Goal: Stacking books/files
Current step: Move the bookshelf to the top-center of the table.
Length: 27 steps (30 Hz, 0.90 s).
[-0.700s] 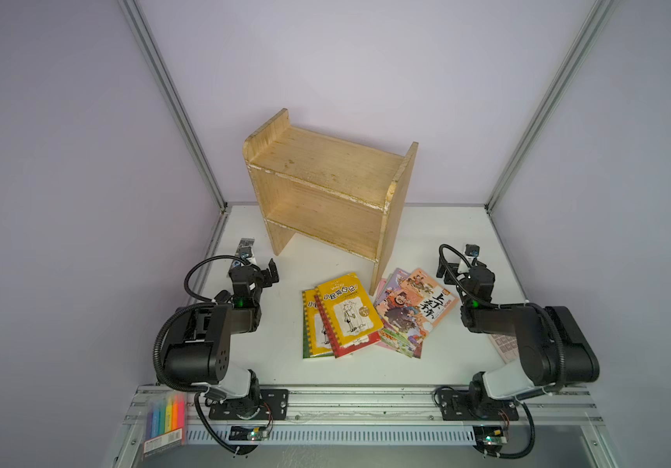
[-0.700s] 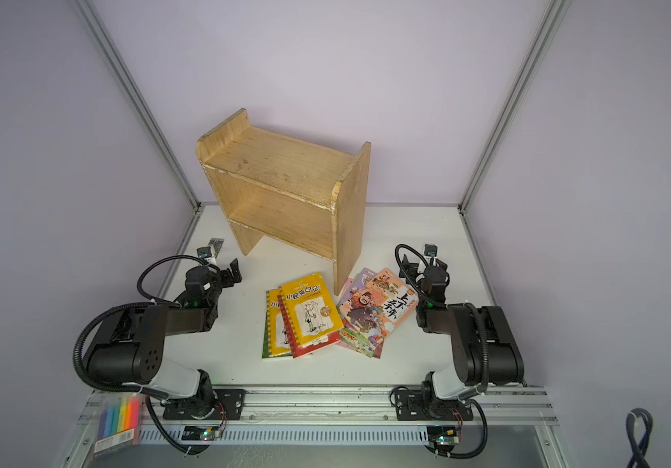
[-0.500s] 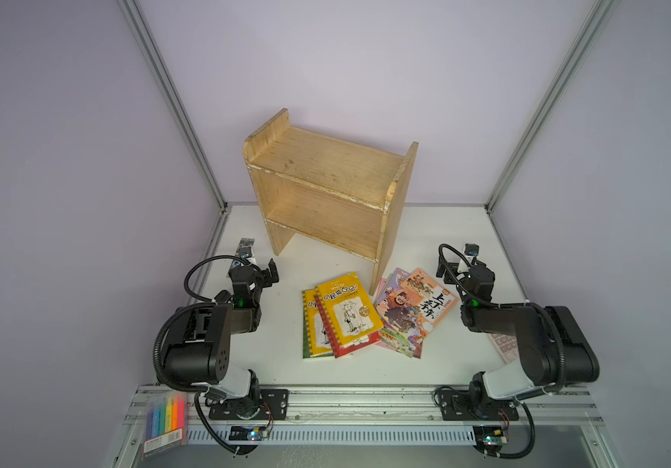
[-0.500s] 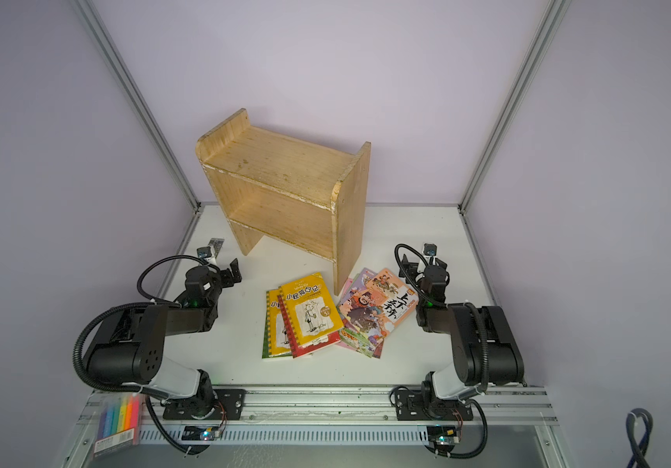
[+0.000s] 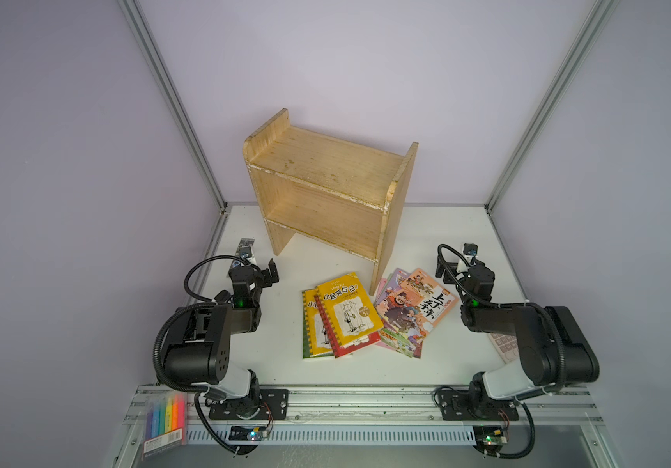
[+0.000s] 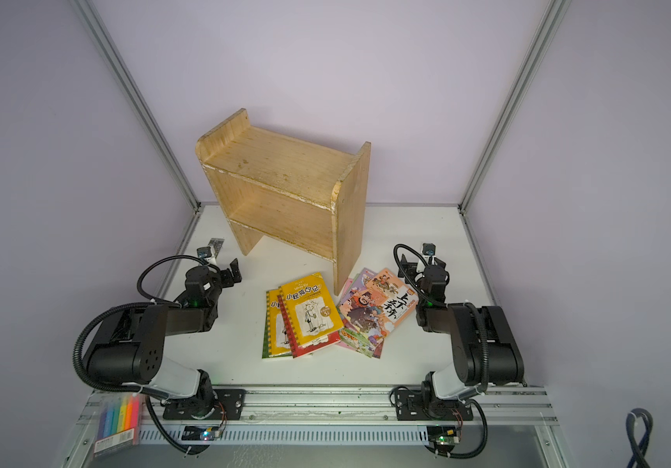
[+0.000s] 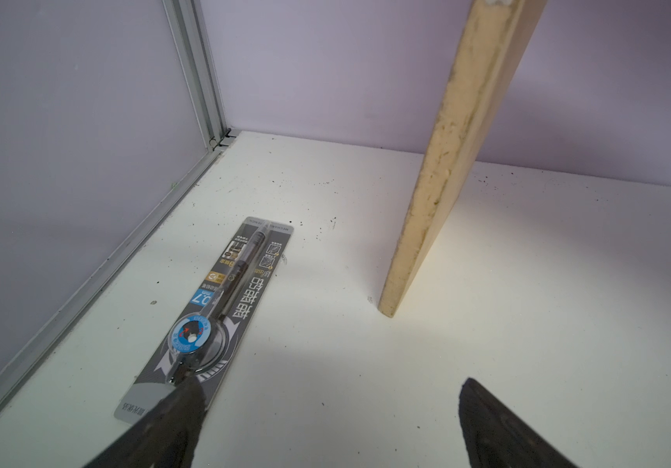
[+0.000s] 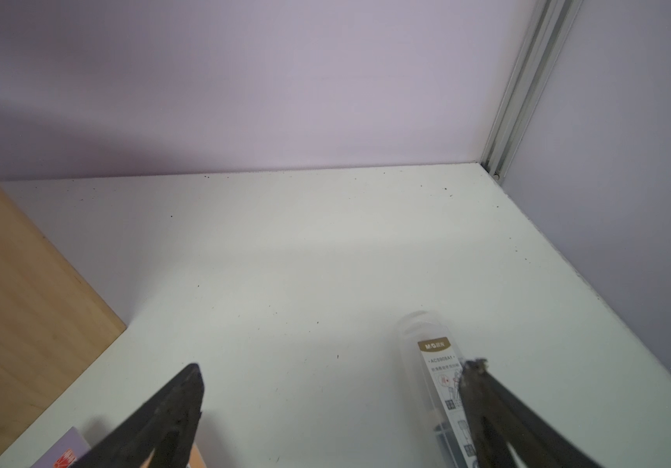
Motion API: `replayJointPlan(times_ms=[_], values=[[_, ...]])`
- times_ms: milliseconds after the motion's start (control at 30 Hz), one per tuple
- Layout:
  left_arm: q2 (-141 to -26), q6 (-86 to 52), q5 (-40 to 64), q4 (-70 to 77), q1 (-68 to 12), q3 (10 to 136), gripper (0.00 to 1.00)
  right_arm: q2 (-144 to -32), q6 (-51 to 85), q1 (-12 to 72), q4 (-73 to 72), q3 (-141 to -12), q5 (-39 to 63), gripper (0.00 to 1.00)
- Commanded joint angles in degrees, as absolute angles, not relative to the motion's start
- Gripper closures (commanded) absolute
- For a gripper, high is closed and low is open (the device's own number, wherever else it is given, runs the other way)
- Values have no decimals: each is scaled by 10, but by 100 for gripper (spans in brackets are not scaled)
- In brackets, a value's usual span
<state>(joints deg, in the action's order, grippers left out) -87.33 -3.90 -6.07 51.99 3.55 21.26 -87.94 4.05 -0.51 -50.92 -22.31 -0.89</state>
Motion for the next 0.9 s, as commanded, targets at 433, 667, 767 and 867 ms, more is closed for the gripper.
replayJointPlan(times_ms=[433, 667, 767, 867], values=[[-861, -40, -55, 512, 36, 217, 0, -836, 38, -5, -437, -245, -7, 1], [-748, -84, -56, 208, 38, 316, 0, -674, 79, -3, -251, -286, 23, 1], [-712, -138, -67, 154, 32, 330, 0, -623, 101, 3, -170, -317, 49, 1], [-681, -191, -100, 99, 16, 342, 0, -598, 99, 25, -91, -348, 63, 1]])
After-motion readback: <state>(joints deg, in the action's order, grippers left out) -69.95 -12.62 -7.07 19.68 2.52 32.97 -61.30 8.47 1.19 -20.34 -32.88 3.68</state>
